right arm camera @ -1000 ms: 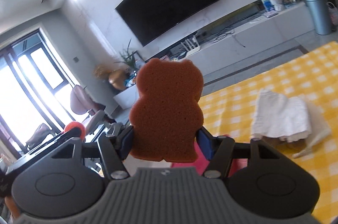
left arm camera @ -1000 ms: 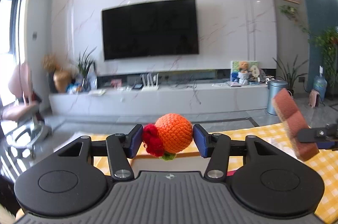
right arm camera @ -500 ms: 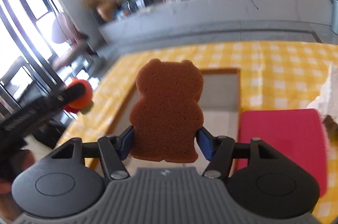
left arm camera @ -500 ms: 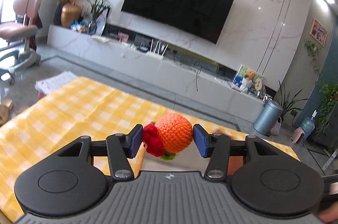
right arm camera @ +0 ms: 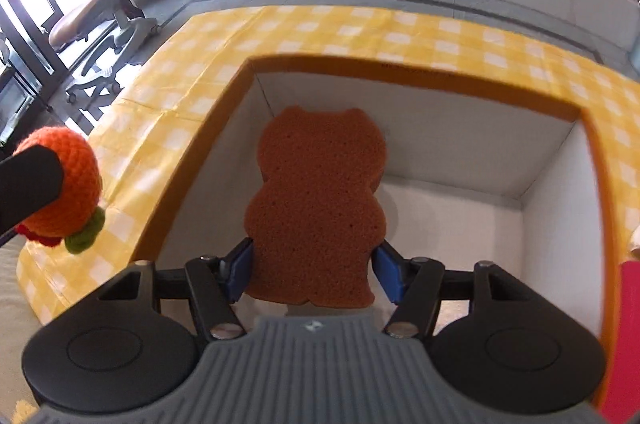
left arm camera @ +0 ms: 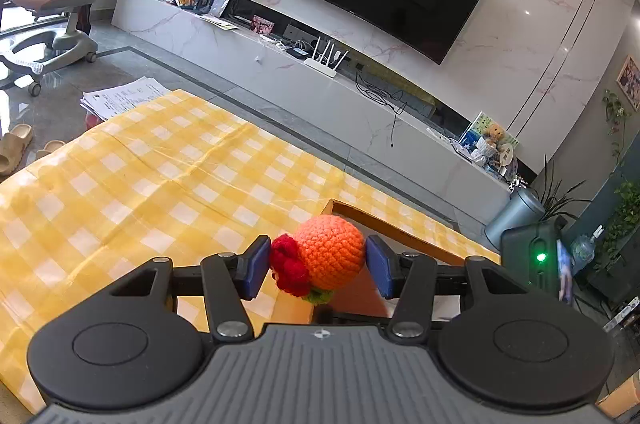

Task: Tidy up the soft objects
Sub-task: 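Open the right gripper to drop the sponge while the left drops the ball into the box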

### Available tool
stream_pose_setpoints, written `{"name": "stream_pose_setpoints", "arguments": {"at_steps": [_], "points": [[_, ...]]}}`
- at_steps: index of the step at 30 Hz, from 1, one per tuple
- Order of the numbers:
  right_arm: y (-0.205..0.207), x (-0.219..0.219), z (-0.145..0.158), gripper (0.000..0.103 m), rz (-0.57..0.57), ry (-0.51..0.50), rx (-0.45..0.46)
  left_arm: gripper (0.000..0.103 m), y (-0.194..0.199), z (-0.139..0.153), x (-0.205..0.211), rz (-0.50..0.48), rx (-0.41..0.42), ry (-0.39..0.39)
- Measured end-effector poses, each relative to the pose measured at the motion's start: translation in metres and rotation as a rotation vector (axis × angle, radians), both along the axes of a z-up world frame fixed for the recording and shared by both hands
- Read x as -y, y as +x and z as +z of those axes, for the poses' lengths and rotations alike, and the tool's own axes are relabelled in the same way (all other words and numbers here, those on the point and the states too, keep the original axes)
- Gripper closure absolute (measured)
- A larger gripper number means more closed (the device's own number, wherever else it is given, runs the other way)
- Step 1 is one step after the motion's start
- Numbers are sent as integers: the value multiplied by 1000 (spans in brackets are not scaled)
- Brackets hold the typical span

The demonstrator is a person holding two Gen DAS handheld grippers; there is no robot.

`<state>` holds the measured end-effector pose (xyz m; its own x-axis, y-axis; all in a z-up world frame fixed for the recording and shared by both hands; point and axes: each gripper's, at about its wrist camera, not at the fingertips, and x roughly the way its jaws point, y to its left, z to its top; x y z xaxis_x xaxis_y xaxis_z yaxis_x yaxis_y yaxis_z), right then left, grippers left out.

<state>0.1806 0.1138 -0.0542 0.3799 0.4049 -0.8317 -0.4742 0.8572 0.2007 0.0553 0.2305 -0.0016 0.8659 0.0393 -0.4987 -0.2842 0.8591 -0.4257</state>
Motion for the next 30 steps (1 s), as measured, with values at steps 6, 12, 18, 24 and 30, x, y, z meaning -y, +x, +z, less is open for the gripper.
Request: {"name": "stream_pose_setpoints", "arguments": {"at_steps": [6, 12, 18, 24, 30], "points": [[-14, 5, 7, 17, 95, 11, 40, 44, -1, 1, 1, -5, 11, 1], [-31, 45, 43, 14, 109, 38, 141, 44, -1, 4, 6, -58, 60, -39], [-47, 110, 75, 13, 37, 64, 257, 44, 13, -2, 31, -175, 63, -69], [-58, 165, 66, 13, -86, 200, 272, 44, 44, -25, 74, -245, -76, 16], [-53, 185, 55, 13, -137, 200, 245, 44, 65, -58, 112, -315, -236, 124]]}}
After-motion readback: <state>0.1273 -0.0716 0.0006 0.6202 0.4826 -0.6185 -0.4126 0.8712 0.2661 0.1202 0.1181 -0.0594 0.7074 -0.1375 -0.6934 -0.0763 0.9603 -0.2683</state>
